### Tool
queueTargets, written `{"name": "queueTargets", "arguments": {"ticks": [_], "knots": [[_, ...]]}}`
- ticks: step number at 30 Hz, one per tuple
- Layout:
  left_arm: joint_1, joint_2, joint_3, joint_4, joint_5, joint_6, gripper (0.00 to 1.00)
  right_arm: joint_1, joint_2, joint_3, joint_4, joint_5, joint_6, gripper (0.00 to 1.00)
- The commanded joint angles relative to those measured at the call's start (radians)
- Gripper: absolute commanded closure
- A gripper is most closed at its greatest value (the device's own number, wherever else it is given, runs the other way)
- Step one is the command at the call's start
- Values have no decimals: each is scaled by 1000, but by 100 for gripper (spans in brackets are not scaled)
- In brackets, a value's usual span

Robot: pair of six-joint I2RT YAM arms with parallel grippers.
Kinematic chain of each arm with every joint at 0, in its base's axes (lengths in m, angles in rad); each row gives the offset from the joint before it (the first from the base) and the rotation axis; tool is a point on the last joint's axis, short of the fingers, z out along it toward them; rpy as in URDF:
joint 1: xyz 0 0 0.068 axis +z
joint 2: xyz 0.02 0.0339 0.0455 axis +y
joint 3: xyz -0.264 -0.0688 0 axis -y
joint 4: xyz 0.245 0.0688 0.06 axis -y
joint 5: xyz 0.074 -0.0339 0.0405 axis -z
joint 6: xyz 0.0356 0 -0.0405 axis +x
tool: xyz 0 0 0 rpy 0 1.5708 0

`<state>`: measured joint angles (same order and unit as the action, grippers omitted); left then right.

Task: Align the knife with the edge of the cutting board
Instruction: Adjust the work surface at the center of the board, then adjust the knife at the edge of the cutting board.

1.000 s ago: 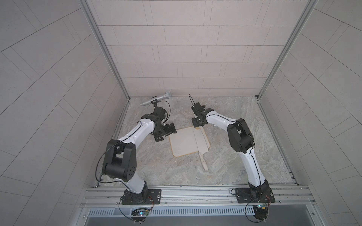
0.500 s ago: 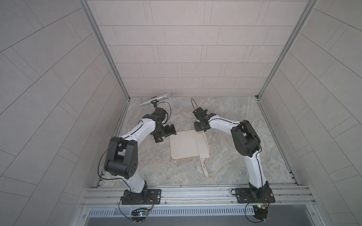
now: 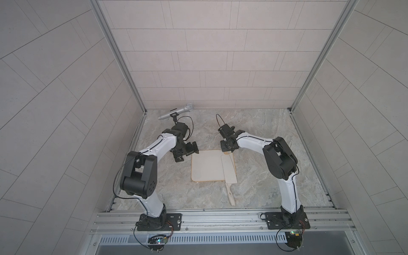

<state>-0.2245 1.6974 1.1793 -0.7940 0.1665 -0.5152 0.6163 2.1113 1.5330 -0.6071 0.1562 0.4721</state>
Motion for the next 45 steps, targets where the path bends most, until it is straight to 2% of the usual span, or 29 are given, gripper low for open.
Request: {"name": "queueTargets", "arguments": {"ticks": [1,5,10,13,19,24,30,32,37,41,45], "knots": [[4,15,26,-29,-9,20,0,14,-78,42,-101,-6,-8,95],[4,7,25,-28,-10,21,0,27,-159,51,-129,-23,-24,74],[4,10,23,-28,-5,21,0,63,-295,-5,-162,-26,-29,34],[3,12,22,-24,3,21,0,96,-401,-102,-159,-25,-4,16],[3,37,18,-13,40,15,0,180,-604,-322,-142,-49,92,1],[-3,59,10,-4,75,8,0,280,-716,-484,-133,-35,196,0],[-31,78,2,-1,79,-1,0,430,-767,-622,-110,27,340,9],[-46,87,2,-2,74,1,0,478,-768,-657,-92,46,387,15],[-78,127,9,-17,52,3,0,607,-744,-718,-45,97,503,17],[-98,142,13,-26,35,3,0,673,-702,-738,-10,110,557,24],[-104,145,15,-33,22,2,0,715,-650,-745,30,112,588,26]]}}
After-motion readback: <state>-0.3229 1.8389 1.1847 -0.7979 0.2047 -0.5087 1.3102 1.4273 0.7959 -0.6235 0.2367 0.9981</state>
